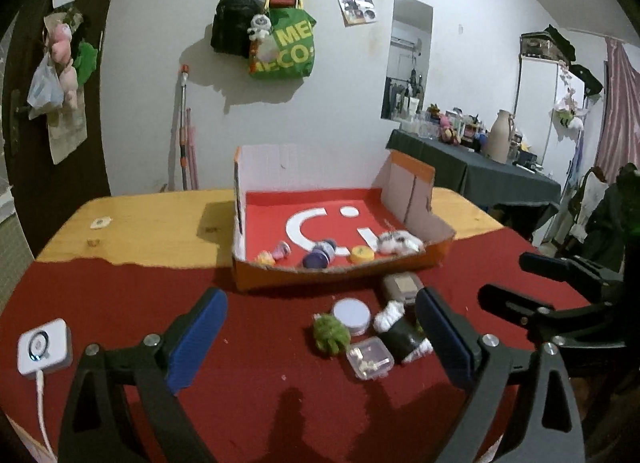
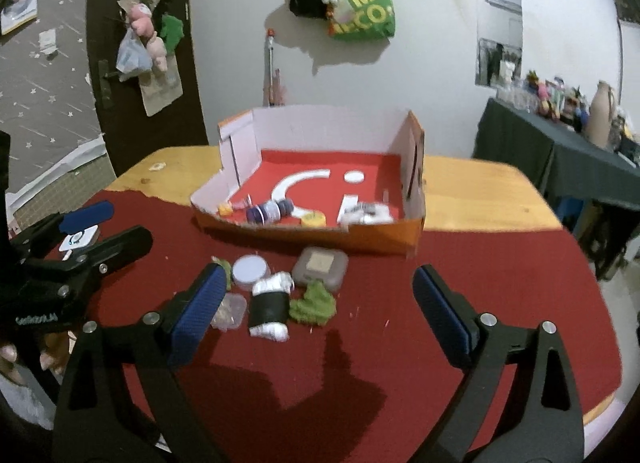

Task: Organize objects
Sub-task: 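Open both tools and withdraw them from the box, then reach both tools toward the green plush pieces on the table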

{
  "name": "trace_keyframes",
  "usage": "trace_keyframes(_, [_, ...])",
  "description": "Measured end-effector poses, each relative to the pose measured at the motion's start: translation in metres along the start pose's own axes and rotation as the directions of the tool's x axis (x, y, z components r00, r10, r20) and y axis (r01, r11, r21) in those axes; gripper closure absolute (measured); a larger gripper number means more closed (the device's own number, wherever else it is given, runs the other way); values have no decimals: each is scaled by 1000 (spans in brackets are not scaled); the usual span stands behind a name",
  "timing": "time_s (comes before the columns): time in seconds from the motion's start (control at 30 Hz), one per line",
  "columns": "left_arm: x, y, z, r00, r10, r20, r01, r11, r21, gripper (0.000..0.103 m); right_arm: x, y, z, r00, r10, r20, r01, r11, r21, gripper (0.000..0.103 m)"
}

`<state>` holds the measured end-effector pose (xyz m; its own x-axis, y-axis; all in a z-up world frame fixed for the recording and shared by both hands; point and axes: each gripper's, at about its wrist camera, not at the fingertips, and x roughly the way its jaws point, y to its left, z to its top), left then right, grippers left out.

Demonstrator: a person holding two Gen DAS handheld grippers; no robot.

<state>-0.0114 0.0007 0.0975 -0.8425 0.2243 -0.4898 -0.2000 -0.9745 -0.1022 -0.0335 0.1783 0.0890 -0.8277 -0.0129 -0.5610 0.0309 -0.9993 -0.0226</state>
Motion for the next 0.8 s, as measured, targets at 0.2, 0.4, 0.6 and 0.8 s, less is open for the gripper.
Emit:
trace_keyframes(0.2, [13,-1,-18,998,-10,-56,9,1000,-26,6,9,-4,-13,999,-26,-25,26,1000,8,8])
trace_keyframes(0.4, [23,-1,-32,995,8,-97,-11,1000,-29,6,19,-11,-25,997,-30,-71,32,999,24,8])
trace_keyframes(0.6, [32,2,-39,991,11,-132,-15,999,-36,6,29,-15,-30,994,-32,-101,36,999,34,8])
trace_keyframes(0.8, [37,5,-38,989,15,-147,-21,999,-42,6,34,-17,-31,993,-31,-116,36,999,35,8])
